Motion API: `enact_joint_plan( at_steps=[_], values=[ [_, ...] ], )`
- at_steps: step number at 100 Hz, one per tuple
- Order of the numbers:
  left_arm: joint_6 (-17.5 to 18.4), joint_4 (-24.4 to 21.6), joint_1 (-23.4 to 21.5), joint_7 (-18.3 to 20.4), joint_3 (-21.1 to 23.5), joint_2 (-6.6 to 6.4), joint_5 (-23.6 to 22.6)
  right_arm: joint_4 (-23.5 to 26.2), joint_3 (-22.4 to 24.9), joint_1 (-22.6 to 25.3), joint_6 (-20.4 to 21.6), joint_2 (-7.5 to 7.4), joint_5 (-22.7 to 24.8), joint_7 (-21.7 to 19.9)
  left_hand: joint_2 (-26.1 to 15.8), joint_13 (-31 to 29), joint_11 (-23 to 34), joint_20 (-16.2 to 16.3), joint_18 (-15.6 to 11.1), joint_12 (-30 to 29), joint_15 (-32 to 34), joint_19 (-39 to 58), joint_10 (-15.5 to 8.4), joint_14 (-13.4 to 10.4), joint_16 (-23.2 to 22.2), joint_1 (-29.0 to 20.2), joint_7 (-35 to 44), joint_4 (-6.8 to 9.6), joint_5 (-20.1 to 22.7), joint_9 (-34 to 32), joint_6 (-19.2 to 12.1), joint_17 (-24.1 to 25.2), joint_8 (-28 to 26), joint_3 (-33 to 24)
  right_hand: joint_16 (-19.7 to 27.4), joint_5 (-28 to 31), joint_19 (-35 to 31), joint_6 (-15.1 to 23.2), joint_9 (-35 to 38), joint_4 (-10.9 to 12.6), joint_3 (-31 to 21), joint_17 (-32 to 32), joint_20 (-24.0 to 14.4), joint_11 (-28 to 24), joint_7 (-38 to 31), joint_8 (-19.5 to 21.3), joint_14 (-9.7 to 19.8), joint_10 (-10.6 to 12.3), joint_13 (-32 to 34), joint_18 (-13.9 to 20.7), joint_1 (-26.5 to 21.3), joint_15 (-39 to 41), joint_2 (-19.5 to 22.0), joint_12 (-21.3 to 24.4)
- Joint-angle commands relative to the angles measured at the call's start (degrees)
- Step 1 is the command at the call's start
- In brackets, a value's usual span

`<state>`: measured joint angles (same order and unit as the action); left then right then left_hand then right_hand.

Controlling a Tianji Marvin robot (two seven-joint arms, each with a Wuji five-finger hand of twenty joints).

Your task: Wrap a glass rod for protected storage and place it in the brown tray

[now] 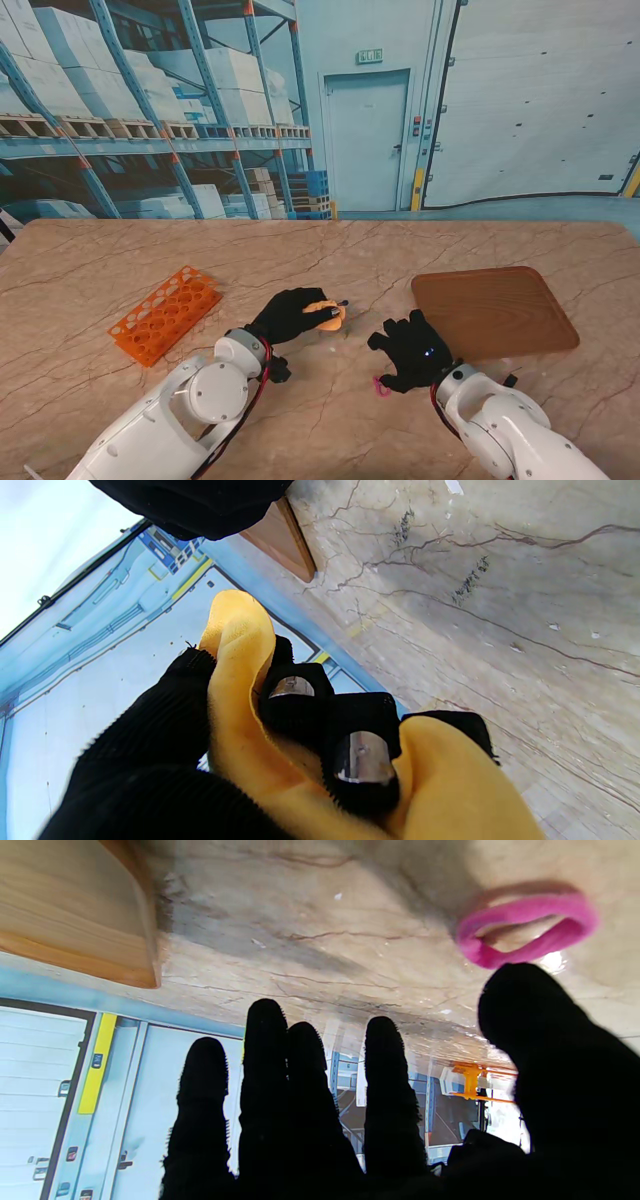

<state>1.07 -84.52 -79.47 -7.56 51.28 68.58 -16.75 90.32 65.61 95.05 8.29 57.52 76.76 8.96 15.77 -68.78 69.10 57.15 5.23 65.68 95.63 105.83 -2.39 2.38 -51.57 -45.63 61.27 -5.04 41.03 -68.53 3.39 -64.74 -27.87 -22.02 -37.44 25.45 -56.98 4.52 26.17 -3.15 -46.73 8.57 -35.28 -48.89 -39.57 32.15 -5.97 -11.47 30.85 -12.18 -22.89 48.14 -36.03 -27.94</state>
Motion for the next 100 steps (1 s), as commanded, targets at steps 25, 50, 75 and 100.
enact_joint_plan(
  at_steps=[25, 50, 75, 100],
  values=[
    [0.3, -1.2, -1.0, 0.0, 0.9, 0.01, 0.3, -1.5, -1.7, -0.8, 1.2, -0.48, 1.9, 1.2, 0.9, -4.0, 2.5, 2.0, -1.7, -0.1, 8.1, 14.1, -3.1, 1.5, -0.1, -0.5, 0.1, 0.19, 0.7, -3.3, -0.8, 0.6, 0.8, -2.8, 1.1, -4.6, 1.6, -1.0, -4.7, 2.3, -5.2, -0.7, 0.6, -0.9, -1.8, -0.2, 1.4, 0.4, -2.1, -1.5, -2.2, -0.3, -5.3, 0.9],
    [0.3, -1.4, -1.2, -0.1, 1.2, -0.01, 0.3, -1.6, -2.6, -0.2, 1.1, -0.80, 3.0, 1.2, 0.9, -4.0, 2.5, 2.0, -1.7, -0.1, 8.1, 14.1, -3.1, 1.5, -0.1, -0.5, 0.1, 0.18, 0.7, -3.3, -0.7, 0.6, 0.8, -2.9, 1.3, -5.5, 1.9, -1.0, -6.7, 0.8, -10.1, -1.0, 0.5, -1.0, -2.4, -1.1, 1.5, 0.1, -3.1, -1.2, -1.9, -0.4, -11.3, 1.3],
    [0.0, -1.4, -1.2, 0.0, 1.1, 0.01, 0.4, -1.8, -2.5, 0.2, 2.1, -0.89, 2.9, 2.0, 0.8, -4.0, 2.5, 2.0, -1.6, -0.1, 8.2, 14.1, -3.0, 1.5, 0.0, -0.5, 0.1, 0.15, 0.7, -3.2, -0.7, 0.6, 0.9, -2.9, 1.4, -1.7, 2.1, 6.5, -7.0, 1.4, -12.0, -1.3, 0.3, -1.3, -8.2, 1.5, 2.3, 0.4, -3.3, -0.5, -3.2, -0.3, -10.4, 1.4],
    [-0.4, -1.0, -0.8, 0.1, 0.8, 0.07, 0.5, -3.9, -3.6, -1.5, 5.8, -1.20, 1.9, 2.3, 0.8, -4.0, 2.5, 2.0, -1.5, -0.1, 8.2, 14.1, -3.0, 1.5, 0.0, -0.5, 0.0, 0.17, 0.5, -3.2, -0.6, 0.6, 0.9, -3.0, 2.1, -9.8, 3.2, 21.9, -8.8, 4.1, -18.5, -1.1, 0.6, -0.5, -10.7, 2.6, 5.0, 3.9, -3.5, 1.2, -6.9, -1.7, -9.0, 1.8]
  ],
)
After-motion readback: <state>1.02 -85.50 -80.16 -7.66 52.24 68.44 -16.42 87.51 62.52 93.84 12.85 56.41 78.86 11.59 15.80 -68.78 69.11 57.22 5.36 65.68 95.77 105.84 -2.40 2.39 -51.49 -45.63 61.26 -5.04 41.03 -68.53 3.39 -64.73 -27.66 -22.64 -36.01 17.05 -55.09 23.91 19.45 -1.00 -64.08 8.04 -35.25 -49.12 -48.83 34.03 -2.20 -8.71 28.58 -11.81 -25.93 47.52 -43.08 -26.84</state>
